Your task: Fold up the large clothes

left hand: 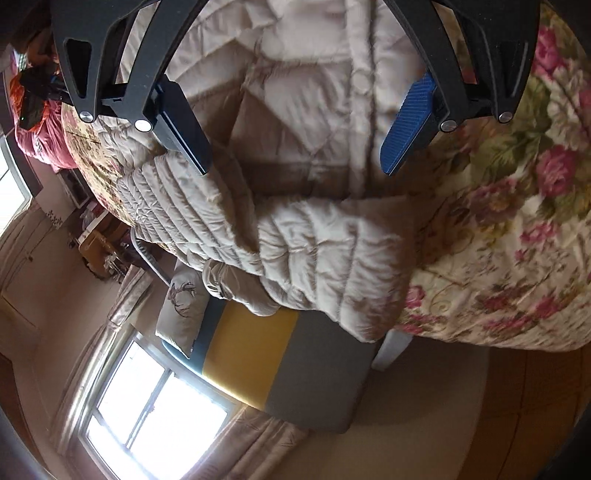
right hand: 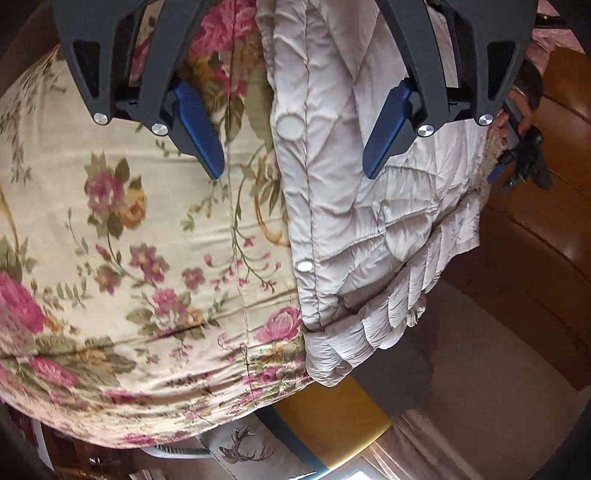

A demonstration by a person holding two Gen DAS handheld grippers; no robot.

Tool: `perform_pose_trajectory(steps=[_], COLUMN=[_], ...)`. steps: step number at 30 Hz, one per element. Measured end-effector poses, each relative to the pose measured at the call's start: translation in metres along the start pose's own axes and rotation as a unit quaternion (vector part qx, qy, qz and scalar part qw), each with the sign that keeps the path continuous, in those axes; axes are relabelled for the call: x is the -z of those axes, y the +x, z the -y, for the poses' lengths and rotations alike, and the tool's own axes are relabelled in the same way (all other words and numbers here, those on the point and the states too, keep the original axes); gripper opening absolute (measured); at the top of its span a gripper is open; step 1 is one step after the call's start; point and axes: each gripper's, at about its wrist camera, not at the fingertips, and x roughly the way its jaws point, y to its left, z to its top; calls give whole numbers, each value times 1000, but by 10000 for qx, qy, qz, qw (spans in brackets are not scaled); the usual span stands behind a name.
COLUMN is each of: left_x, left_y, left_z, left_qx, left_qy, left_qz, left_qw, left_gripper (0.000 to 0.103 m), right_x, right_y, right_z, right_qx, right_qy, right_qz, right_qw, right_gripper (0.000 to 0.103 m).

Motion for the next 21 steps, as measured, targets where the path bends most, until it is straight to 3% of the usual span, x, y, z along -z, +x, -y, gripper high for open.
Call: perform_pose_trajectory(steps=[6,10,12,18,21], left_x=[48,78,88,120,133], left_y=[-47,-65,-74,-81,-77], left_z=[-50,-70,-63,-18,-4], left_qx=[-442,-29,128,869,900], left_qy=[-448,-903,-809,-292,-133], left_qz=[-158,-373,-362,-842,-1050], left_qw=[9979,9952,9960,9922,9903], left_gripper=[91,91,91,91,85], right_x=[30,45,52,71,81], right_y=[-13,-8,-6,1,10], right_z=[6,-13,-16,-15,-19], right_qx=[-980,-1153,-1242,-1937,-2104], right_qy=[457,180,150,401,423], right_qz=[137,-112,-191,-604,-818], right_qw=[9940,9931,9920,9784,9733], right_gripper=[76,76,76,73,70])
